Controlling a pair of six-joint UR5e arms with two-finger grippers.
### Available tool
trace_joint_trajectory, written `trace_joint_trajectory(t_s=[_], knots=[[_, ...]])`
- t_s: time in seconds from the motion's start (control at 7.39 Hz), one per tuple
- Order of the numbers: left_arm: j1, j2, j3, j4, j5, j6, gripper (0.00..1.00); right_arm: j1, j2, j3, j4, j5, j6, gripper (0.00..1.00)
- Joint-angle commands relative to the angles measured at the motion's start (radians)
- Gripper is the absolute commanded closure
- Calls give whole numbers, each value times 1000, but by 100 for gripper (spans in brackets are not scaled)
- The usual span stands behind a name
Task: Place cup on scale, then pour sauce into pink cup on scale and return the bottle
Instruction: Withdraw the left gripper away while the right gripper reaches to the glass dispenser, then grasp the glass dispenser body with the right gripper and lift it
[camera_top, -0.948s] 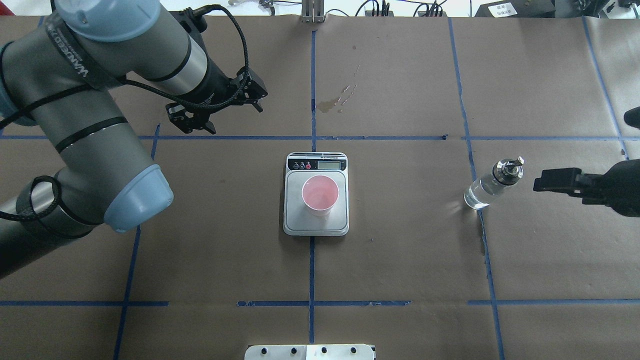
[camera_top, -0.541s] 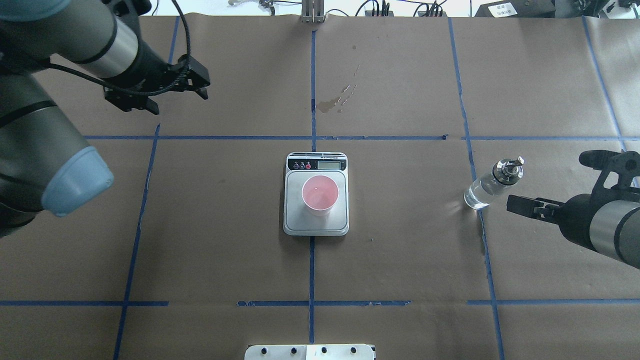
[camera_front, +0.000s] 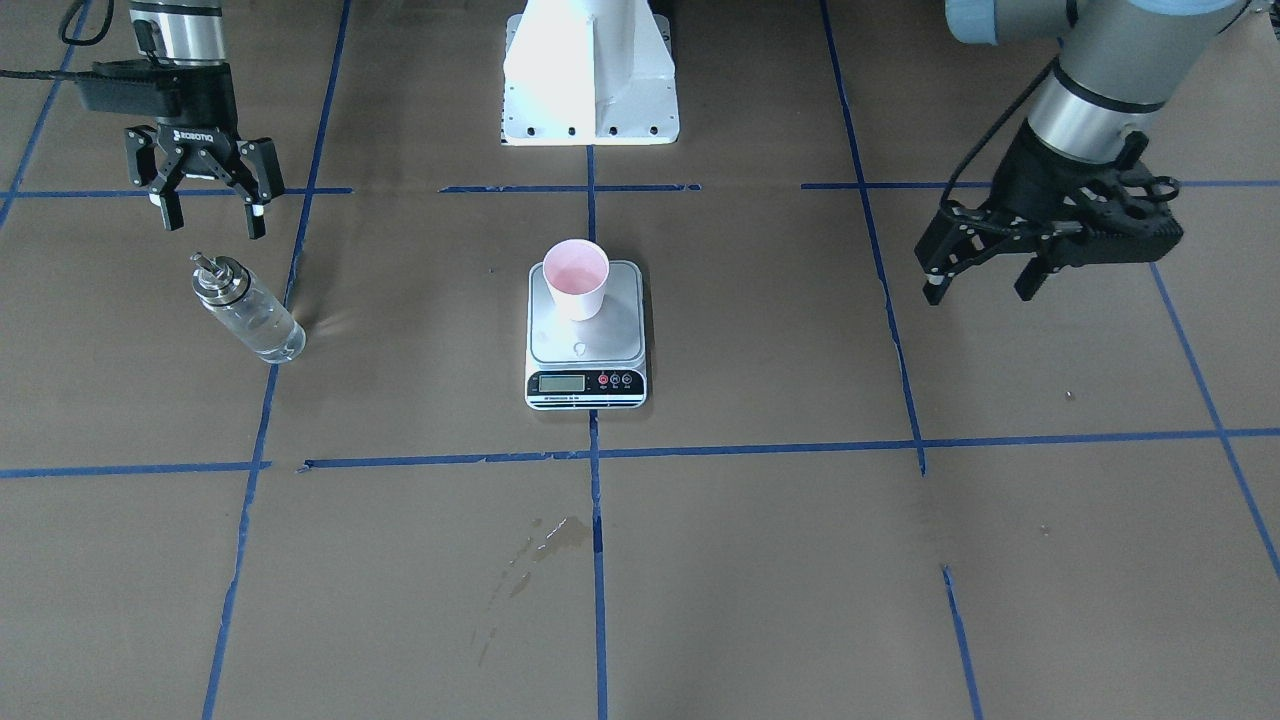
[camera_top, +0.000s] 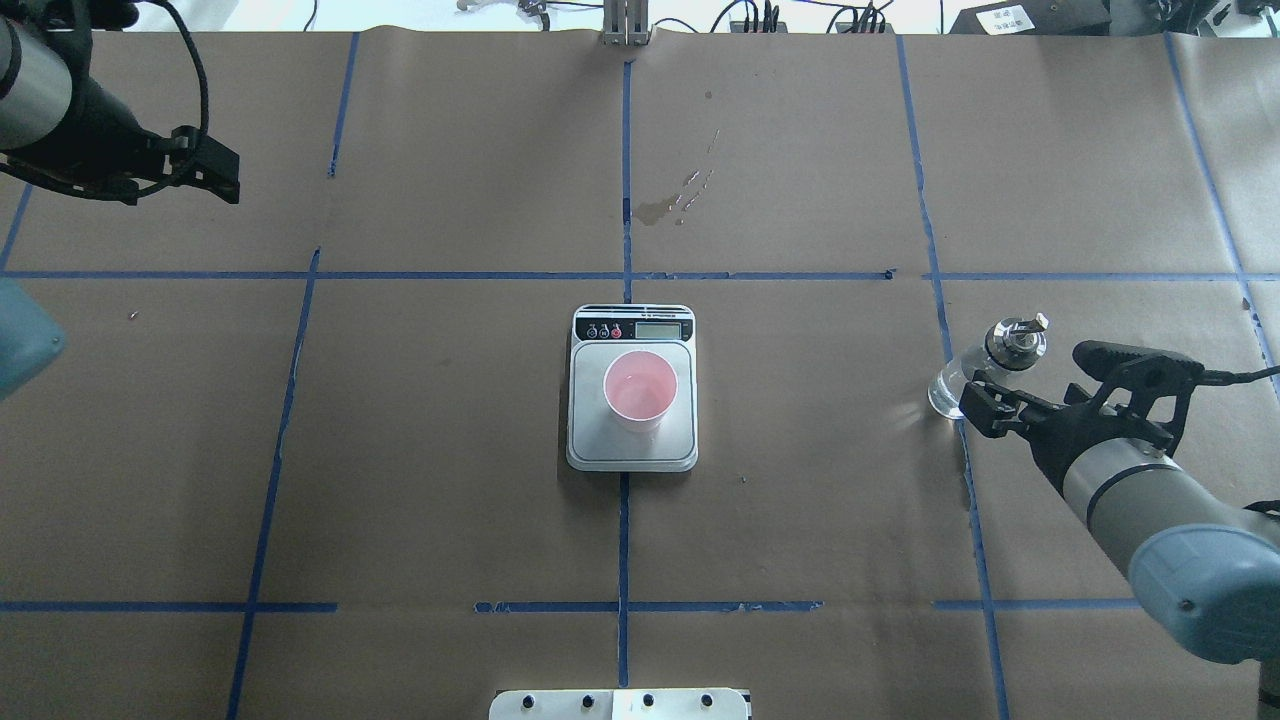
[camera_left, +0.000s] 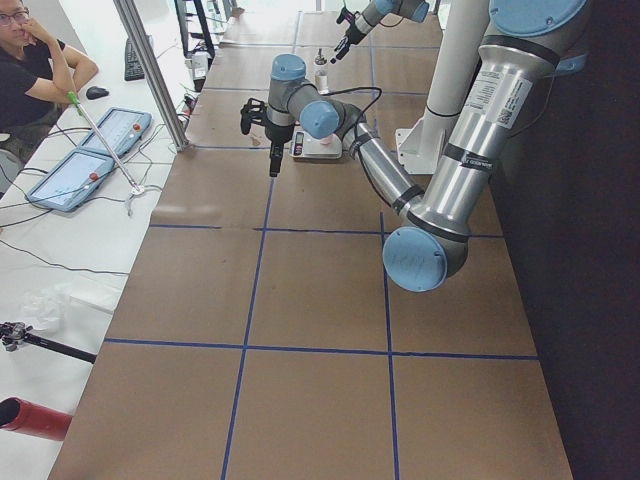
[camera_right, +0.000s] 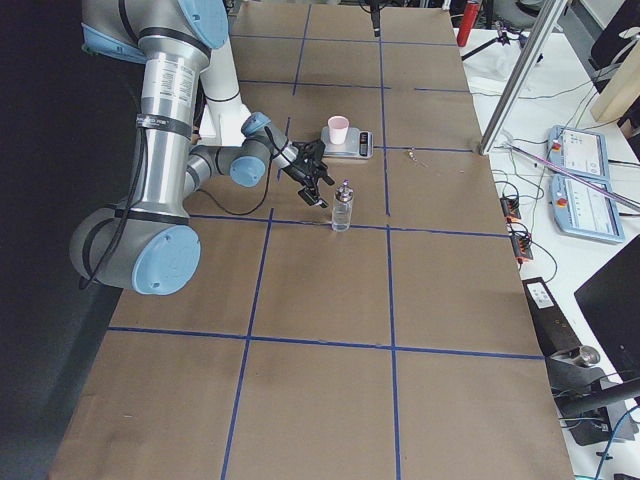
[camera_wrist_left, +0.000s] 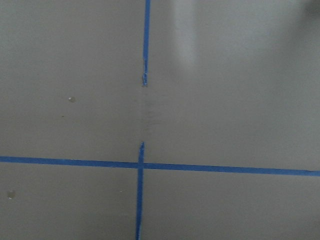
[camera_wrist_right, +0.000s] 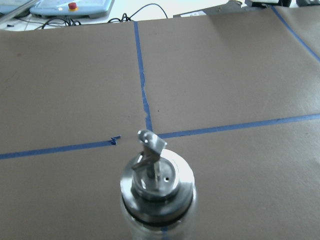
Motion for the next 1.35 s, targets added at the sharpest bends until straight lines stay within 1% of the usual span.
trace_joint_trajectory(t_s=[0.0, 0.14, 0.27, 0.41, 0.54, 0.81, 1.08, 1.22], knots=[[-97, 78, 4, -2, -2, 217, 0, -38, 55, -90, 1, -127, 3, 0], [-109, 82, 15, -2, -2, 242, 0, -46, 77, -121, 1, -163, 3, 0], [-109, 82, 18, -2, -2, 242, 0, -48, 109, -163, 1, -181, 3, 0], [-111, 82, 18, -2, -3, 242, 0, -48, 118, -185, 1, -188, 3, 0], [-111, 82, 16, -2, -2, 242, 0, -48, 118, -213, 1, -214, 3, 0], [-111, 82, 18, -2, -3, 241, 0, -49, 121, -239, 9, -227, 5, 0], [-111, 80, 13, -2, -3, 239, 0, -51, 144, -308, 75, -230, -9, 0], [-111, 80, 16, -2, -2, 241, 0, -49, 150, -322, 78, -231, -13, 0]])
